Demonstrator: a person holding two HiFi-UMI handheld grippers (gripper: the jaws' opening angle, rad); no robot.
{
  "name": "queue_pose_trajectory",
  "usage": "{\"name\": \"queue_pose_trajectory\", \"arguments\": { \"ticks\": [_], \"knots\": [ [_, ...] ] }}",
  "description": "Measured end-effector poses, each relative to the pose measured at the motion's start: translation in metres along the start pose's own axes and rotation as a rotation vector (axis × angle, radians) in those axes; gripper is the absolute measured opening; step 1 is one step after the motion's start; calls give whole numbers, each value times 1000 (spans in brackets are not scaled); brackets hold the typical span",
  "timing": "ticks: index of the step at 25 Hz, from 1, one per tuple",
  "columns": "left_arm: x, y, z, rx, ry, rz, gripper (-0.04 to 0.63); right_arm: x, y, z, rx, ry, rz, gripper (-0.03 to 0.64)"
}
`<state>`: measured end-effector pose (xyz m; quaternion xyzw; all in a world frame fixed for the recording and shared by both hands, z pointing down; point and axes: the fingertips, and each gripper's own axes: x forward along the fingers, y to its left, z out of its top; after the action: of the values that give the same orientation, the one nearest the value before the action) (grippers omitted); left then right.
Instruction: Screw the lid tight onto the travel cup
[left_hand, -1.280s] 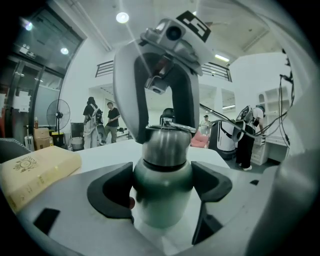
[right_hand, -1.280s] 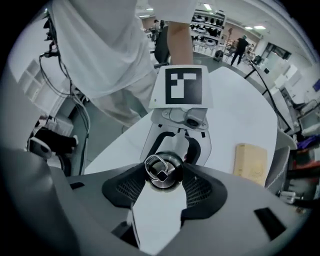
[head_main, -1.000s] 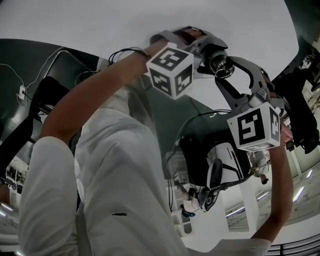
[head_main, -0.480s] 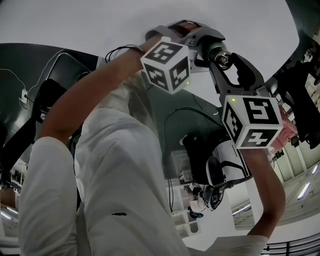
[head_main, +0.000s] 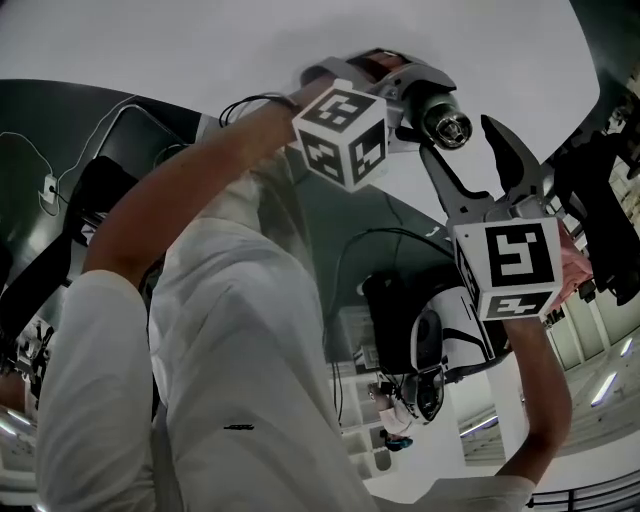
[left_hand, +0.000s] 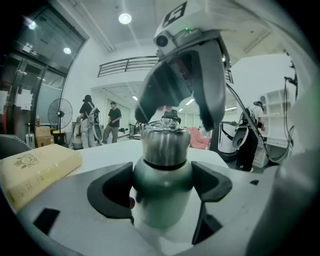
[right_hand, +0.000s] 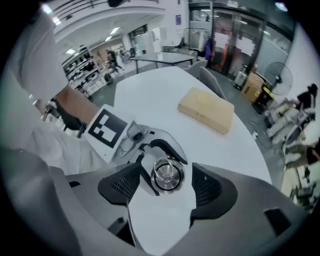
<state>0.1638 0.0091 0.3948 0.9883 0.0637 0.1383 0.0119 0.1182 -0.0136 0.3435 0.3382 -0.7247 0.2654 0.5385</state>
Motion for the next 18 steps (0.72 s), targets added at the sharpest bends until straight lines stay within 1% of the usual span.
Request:
{"name": "queue_pose_trajectory", "arguments": {
  "ticks": [3, 6, 9, 11, 13, 14, 15, 16, 17, 18],
  "knots": [
    [0, 0, 0, -3, 1, -1, 348, -7, 9, 1, -258, 52, 71, 288],
    [0, 0, -1, -4, 0, -3, 348, -8, 14, -6, -592, 111, 124, 287],
    [0, 0, -1, -5, -1, -5, 348, -3, 14, -15, -922, 168, 157, 287],
    [0, 0, -1, -5, -2, -6, 348, 2, 15, -20, -1080, 192, 186, 287],
    [0, 0, -1, -7, -1, -6, 348, 7, 15, -23, -1193, 208, 205, 287],
    [0, 1, 0, -7, -1, -7, 348, 10, 13, -24, -1230, 224, 208, 287],
    [0, 1, 0, -8, -1, -8, 348, 14, 11, -25, -1245, 250, 210, 285],
    [0, 1, 0, -8, 0, -10, 348, 17, 9, -27, -1237, 282, 215, 271],
    [0, 0, 0, -8, 0, -12, 348, 19, 9, -29, -1214, 308, 220, 236],
    [1, 0, 0, -7, 0, -14, 348, 19, 9, -29, -1192, 320, 221, 236]
  ]
}}
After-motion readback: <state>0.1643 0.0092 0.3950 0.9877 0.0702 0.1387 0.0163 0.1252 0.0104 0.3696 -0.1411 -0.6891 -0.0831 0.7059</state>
